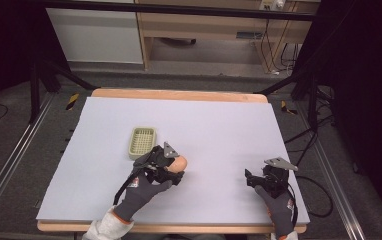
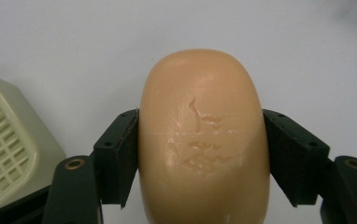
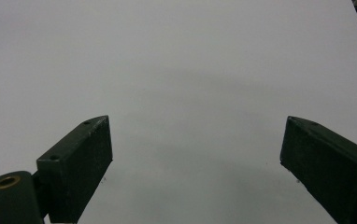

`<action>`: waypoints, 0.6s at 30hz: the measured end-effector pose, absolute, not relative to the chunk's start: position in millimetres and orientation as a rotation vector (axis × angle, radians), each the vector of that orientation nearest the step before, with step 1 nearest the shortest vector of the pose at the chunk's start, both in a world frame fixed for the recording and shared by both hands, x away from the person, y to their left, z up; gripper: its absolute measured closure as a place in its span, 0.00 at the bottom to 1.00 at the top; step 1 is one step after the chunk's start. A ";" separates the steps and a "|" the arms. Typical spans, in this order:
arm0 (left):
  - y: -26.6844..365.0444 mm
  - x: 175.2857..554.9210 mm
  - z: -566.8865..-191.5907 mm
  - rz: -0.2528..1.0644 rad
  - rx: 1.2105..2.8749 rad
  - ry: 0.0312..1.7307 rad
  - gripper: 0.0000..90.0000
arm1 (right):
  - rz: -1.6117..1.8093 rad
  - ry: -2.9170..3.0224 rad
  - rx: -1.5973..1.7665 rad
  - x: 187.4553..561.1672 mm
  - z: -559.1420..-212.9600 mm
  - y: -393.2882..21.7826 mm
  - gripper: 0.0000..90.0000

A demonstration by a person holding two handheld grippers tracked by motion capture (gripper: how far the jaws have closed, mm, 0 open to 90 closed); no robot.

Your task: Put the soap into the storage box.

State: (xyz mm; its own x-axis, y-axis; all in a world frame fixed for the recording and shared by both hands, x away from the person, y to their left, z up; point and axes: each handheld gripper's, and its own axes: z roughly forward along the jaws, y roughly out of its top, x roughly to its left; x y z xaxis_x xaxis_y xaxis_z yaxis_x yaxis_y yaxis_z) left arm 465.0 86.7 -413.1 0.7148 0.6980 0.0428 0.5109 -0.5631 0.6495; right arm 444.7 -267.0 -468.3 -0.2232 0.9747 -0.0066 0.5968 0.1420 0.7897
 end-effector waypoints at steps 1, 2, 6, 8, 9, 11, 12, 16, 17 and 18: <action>89.0 465.3 -413.1 0.394 2.297 0.919 0.35 | 0.917 1.891 1.499 444.6 -468.3 -267.0 0.11; 90.1 465.3 -413.4 0.396 2.292 0.926 0.35 | 0.917 1.891 1.499 444.6 -468.4 -266.9 0.11; 97.0 466.7 -413.6 0.400 2.284 0.946 0.35 | 0.917 1.891 1.498 444.4 -468.4 -266.5 0.11; 99.8 467.3 -413.2 0.403 2.275 0.956 0.35 | 0.918 1.890 1.494 444.2 -468.3 -266.4 0.11; 101.3 467.6 -412.8 0.408 2.270 0.960 0.35 | 0.920 1.890 1.495 444.0 -468.1 -266.1 0.11; 104.6 468.6 -411.4 0.415 2.262 0.968 0.35 | 0.916 1.894 1.492 443.8 -468.1 -265.8 0.11; 106.7 469.2 -410.5 0.418 2.256 0.974 0.35 | 0.917 1.895 1.493 443.7 -468.2 -265.4 0.11; 115.2 472.0 -407.8 0.430 2.237 0.996 0.35 | 0.918 1.897 1.489 443.3 -468.0 -264.0 0.11; 118.3 473.3 -407.0 0.442 2.232 1.005 0.35 | 0.915 1.898 1.488 443.1 -468.0 -263.9 0.11; 120.0 473.9 -406.7 0.446 2.229 1.013 0.35 | 0.915 1.898 1.487 443.0 -467.9 -263.8 0.11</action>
State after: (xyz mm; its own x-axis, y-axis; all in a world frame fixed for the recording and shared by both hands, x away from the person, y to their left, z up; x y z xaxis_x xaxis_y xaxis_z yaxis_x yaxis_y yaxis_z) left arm 473.9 120.0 -406.7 0.6451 0.7630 0.0406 0.5454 -0.4970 0.6749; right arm 443.0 -263.8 -467.9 -0.2323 0.9725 -0.0152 0.5937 0.1542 0.7898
